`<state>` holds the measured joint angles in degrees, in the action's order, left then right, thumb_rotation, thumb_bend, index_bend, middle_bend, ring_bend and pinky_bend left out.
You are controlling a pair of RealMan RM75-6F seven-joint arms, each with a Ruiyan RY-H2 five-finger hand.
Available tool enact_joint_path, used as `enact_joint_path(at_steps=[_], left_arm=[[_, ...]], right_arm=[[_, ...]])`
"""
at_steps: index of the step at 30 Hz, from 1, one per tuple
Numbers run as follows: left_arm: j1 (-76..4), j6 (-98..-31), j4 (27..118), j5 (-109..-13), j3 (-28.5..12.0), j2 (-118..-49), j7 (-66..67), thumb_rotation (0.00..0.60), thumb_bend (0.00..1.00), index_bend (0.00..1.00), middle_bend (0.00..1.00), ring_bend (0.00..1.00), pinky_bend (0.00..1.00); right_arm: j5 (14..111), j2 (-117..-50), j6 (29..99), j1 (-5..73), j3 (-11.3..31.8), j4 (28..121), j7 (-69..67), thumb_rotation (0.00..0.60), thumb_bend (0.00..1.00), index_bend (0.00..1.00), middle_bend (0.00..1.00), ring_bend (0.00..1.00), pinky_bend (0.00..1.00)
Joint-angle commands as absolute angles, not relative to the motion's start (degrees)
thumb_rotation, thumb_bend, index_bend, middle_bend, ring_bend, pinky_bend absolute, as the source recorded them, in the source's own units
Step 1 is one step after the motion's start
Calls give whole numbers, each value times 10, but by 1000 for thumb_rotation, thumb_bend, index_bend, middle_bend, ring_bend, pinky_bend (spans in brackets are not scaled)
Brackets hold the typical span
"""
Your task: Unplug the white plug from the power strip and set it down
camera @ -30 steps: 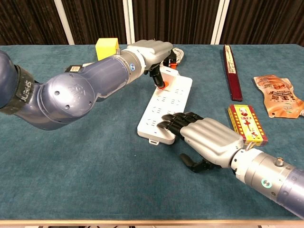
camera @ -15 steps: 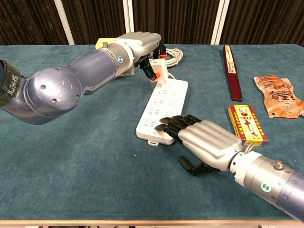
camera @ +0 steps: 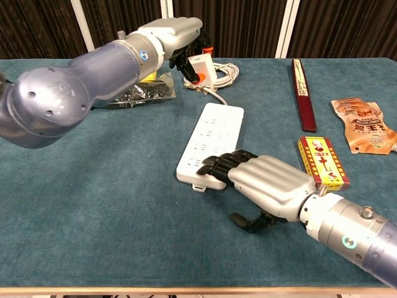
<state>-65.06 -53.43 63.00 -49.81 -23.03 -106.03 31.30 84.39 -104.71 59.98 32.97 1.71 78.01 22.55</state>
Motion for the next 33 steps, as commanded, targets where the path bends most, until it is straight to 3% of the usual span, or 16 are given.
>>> enact_joint_path(at_steps=[1,12,26,29,33], left_arm=[[-631,-551,664,-500,-222,-1035,316,600,338,835,908,628,565],[-576,-586,769,-510,-182,-971,324,600,338,831,907,628,565],[-505,-635,842,-516,-107,-942,347,600,338,809,888,608,535],[-485,-652,849,-516,-93,-937,346,600,322,747,829,567,490],[-463,-665,861,-513,-81,-925,347,600,212,589,594,414,355]], right_arm=[[857,-1043,625,330,32,787,231,600,509,7,56,30,42],[870,-983,696,332,96,839,261,600,509,0,36,16,42],[841,-855,735,282,100,872,222,600,509,0,33,16,42],[840,-841,740,274,97,873,209,600,509,0,32,16,42],[840,-831,745,268,93,873,198,600,509,0,31,16,42]])
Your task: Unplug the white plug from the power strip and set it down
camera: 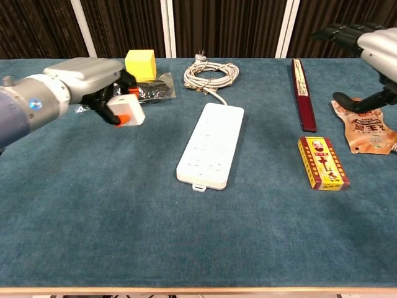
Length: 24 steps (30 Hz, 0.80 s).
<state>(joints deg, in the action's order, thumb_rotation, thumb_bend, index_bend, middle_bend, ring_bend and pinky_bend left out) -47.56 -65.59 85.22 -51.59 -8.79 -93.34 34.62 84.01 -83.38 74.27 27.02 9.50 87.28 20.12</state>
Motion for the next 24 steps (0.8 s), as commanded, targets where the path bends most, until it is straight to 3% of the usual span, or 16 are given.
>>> enact_joint_path(at_steps=[1,5,9,18,24], left_arm=[[-457,-668,865,-511,-77,-920,347,600,178,540,516,359,312],[-435,-670,880,-499,-69,-899,341,600,98,382,324,223,198],[-418,-677,889,-501,-67,-886,330,600,85,255,244,162,162],[-370,-706,910,-528,-66,-856,270,600,76,178,176,142,152],[-318,-755,939,-592,-41,-822,216,600,37,120,97,88,125]], right_arm=[[839,-829,746,266,93,873,195,600,509,0,31,16,42],[838,-822,750,260,89,874,190,600,509,0,28,14,42],[835,-814,751,256,88,876,189,600,509,0,18,7,42],[815,-788,770,236,96,885,177,600,456,0,0,0,8],[797,-756,783,205,86,892,149,600,407,0,0,0,0]])
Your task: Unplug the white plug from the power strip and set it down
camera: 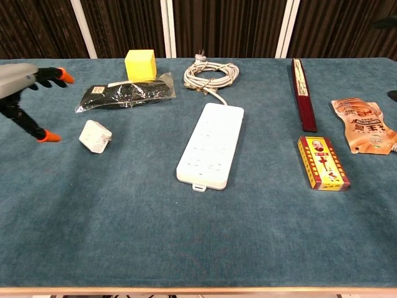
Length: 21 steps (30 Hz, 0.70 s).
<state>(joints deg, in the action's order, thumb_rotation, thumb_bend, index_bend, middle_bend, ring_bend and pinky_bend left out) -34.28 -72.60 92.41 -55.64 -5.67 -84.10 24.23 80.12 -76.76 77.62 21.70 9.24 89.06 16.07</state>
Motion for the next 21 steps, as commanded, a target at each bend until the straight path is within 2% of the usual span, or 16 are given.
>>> enact_joint_path(at_steps=[1,9,13,21], left_arm=[[-307,-768,944,-608,-34,-815,207,600,35,117,93,82,120],[-198,-890,954,-740,43,-764,133,600,0,37,8,28,72],[-147,-936,944,-780,78,-747,117,600,0,6,0,10,48],[-84,-988,916,-819,87,-739,79,600,0,3,0,10,48]], right_arm=[[794,-750,787,197,82,892,141,600,407,0,0,0,0],[810,-714,835,128,44,888,47,600,379,0,0,0,0],[838,-709,872,98,25,886,13,600,361,0,0,0,0],[870,-715,900,70,7,864,5,600,359,0,0,0,0]])
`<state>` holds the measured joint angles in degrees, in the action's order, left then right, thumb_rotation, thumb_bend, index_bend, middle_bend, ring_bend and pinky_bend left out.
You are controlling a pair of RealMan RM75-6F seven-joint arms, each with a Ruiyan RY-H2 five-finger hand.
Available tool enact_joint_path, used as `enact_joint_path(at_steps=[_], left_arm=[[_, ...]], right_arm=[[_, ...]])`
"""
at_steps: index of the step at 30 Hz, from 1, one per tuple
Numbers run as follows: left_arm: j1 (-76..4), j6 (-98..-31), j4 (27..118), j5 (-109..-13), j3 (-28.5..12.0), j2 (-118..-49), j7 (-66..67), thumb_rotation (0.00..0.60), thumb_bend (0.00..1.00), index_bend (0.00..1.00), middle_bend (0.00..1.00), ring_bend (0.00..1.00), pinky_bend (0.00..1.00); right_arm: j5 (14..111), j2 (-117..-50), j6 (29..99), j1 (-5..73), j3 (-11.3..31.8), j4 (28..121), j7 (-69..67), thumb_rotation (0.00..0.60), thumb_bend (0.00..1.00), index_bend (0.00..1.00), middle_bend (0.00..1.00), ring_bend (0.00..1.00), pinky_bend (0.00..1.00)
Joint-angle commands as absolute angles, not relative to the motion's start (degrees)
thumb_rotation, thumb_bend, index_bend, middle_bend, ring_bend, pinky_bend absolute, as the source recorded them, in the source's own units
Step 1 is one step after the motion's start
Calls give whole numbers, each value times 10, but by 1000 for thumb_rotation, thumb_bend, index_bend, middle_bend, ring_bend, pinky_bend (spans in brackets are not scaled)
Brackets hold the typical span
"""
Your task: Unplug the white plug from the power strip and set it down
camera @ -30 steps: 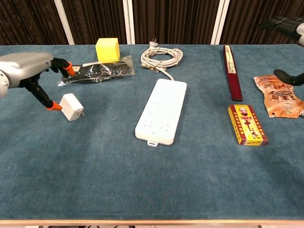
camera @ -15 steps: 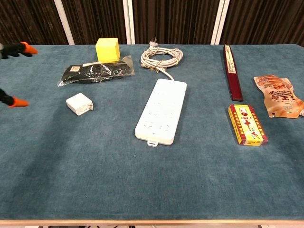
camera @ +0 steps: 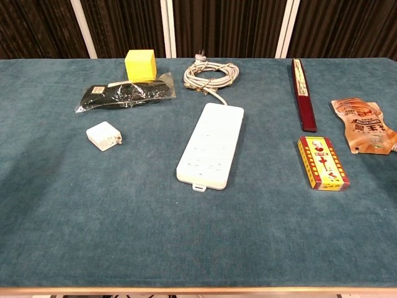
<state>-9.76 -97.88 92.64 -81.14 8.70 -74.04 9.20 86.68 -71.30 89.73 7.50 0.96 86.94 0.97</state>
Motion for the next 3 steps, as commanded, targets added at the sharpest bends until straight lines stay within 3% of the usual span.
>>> enact_joint_path(at_steps=[1,3], left_arm=[[-79,-989,911,-821,86,-741,75,600,0,3,0,10,48],[-69,-992,897,-825,83,-745,63,600,0,2,0,10,48]], right_arm=[[871,-715,899,69,6,861,4,600,359,0,0,0,0],[872,-713,899,67,8,860,6,600,359,0,0,0,0]])
